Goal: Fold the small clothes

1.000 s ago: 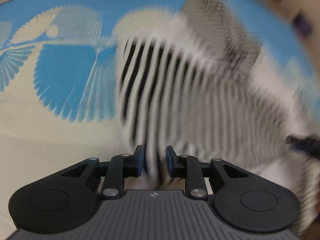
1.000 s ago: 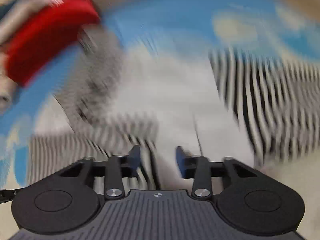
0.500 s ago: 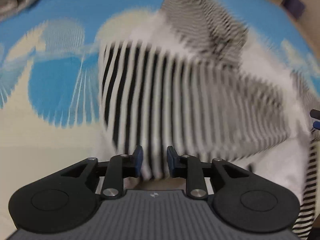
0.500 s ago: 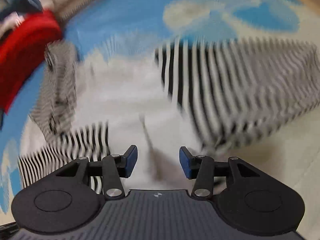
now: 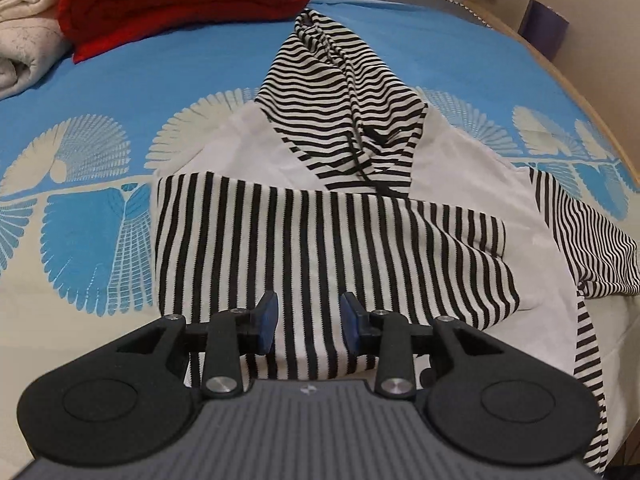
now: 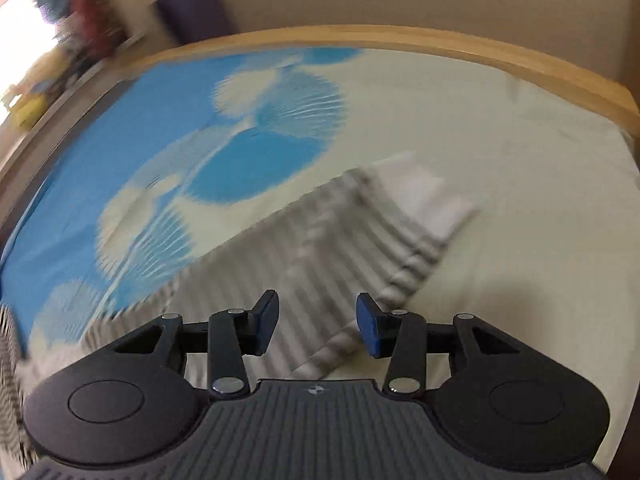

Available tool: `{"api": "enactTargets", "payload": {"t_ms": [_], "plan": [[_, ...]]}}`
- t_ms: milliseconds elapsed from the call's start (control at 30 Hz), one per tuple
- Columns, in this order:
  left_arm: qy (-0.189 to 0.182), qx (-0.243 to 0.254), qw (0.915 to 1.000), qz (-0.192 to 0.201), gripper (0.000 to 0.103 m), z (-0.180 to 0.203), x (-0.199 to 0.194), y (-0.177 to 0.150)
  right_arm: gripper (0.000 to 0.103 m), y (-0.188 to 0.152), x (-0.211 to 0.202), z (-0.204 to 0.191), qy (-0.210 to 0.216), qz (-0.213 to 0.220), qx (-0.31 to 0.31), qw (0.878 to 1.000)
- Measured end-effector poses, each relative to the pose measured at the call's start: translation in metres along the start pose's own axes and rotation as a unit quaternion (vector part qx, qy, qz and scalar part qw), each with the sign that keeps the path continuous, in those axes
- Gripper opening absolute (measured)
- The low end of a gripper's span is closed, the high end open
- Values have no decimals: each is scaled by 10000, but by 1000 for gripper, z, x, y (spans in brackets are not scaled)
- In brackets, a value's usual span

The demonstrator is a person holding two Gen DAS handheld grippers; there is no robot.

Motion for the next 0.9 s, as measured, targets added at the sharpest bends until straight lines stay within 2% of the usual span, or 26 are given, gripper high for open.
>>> {"api": "enactTargets", "payload": {"t_ms": [100,200,367,400,433,467,500,567,767,833,900], "plan": [[9,-25,10000,26,38,-1,2,1,46,8,19,22,151,-404,334,9985],[-27,-121,9999,70,38,-5,1,4,46,10,30,42,-14,-458,615,9971],[-89,-219,9996,147,38,-6,-1,8,46,7,42,41,-3,-424,726,9965],[-98,-228,9996,158,38,-6,-2,9,43,7,43,38,8,-384,650,9971],[-107,-235,9995,165,38,-6,-2,9,32,7,45,37,22,-369,602,9975],[-113,-239,9995,177,38,-7,-3,10,14,6,46,36,15,-379,605,9974],[-121,-243,9994,193,38,-7,-4,10,6,6,48,36,28,-374,677,9970],[-115,-258,9994,200,38,-9,-5,9,5,8,41,33,23,-198,741,9971],[-4,-386,9991,200,38,-25,-9,10,4,17,-11,-28,214,840,-99,9962],[52,-466,9986,223,38,-33,-11,10,4,8,-33,-61,431,1086,-523,9918],[118,-616,9977,239,38,-44,-14,11,4,-11,-56,-102,836,1192,-956,9847]]}}
Point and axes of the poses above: each gripper's, at about its wrist camera, not at the fingertips, and x roughly the way its jaws point, z to its right, y to its top, the point moved 6 cm from there along x, roughly the way its jaws point, and after that the axes turned 3 degrees about x, right-handed, at the moved point
